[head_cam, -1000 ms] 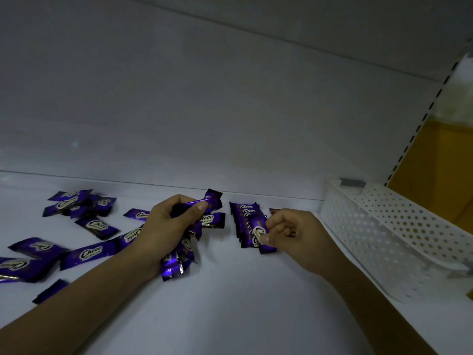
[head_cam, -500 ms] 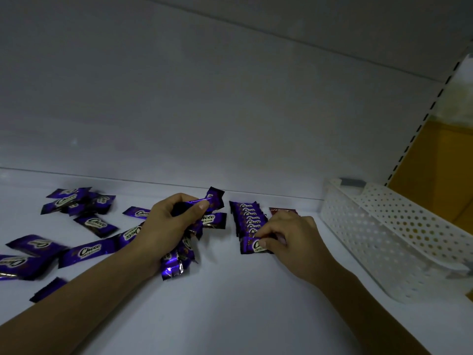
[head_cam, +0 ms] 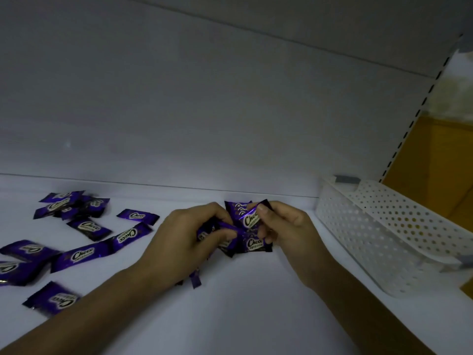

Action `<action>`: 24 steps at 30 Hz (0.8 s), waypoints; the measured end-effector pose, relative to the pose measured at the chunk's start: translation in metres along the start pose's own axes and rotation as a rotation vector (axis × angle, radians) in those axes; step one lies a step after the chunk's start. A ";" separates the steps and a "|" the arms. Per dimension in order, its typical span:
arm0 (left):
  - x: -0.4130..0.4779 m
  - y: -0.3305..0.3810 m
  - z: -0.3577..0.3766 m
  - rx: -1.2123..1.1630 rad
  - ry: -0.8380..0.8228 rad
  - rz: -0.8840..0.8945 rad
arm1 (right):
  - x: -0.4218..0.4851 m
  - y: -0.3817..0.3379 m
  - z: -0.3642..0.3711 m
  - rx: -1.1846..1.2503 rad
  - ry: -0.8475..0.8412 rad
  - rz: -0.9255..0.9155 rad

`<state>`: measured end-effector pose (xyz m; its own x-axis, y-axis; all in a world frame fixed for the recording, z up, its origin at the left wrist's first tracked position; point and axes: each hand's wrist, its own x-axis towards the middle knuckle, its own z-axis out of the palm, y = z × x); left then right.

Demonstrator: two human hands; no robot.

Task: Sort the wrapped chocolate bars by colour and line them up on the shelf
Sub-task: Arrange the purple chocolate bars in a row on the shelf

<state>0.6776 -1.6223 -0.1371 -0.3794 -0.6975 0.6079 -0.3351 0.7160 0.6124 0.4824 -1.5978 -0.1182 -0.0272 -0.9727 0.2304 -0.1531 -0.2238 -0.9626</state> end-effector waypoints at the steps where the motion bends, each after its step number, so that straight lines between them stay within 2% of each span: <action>1: 0.001 -0.003 -0.001 -0.019 0.023 -0.020 | 0.001 0.000 -0.004 0.019 0.026 0.015; 4: 0.001 -0.012 -0.003 -0.096 0.083 -0.117 | 0.003 -0.003 -0.013 0.064 0.009 -0.010; 7: 0.003 -0.020 -0.003 -0.132 0.167 -0.193 | 0.004 -0.006 -0.018 -0.016 -0.129 -0.005; 10: 0.004 -0.024 -0.002 -0.137 0.215 -0.223 | 0.003 -0.003 -0.022 -0.300 -0.278 0.016; 13: 0.002 -0.024 0.000 -0.139 0.173 -0.223 | 0.002 0.002 -0.024 -0.600 -0.390 -0.013; 20: 0.002 -0.025 0.002 -0.161 0.152 -0.227 | 0.007 0.005 -0.033 -0.792 -0.288 -0.033; 24: 0.003 -0.025 0.001 -0.170 0.156 -0.222 | 0.007 0.008 -0.030 -0.814 -0.219 -0.104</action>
<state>0.6838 -1.6423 -0.1517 -0.1723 -0.8415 0.5120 -0.2412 0.5400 0.8064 0.4513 -1.6050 -0.1203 0.2051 -0.9584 0.1984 -0.8096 -0.2800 -0.5159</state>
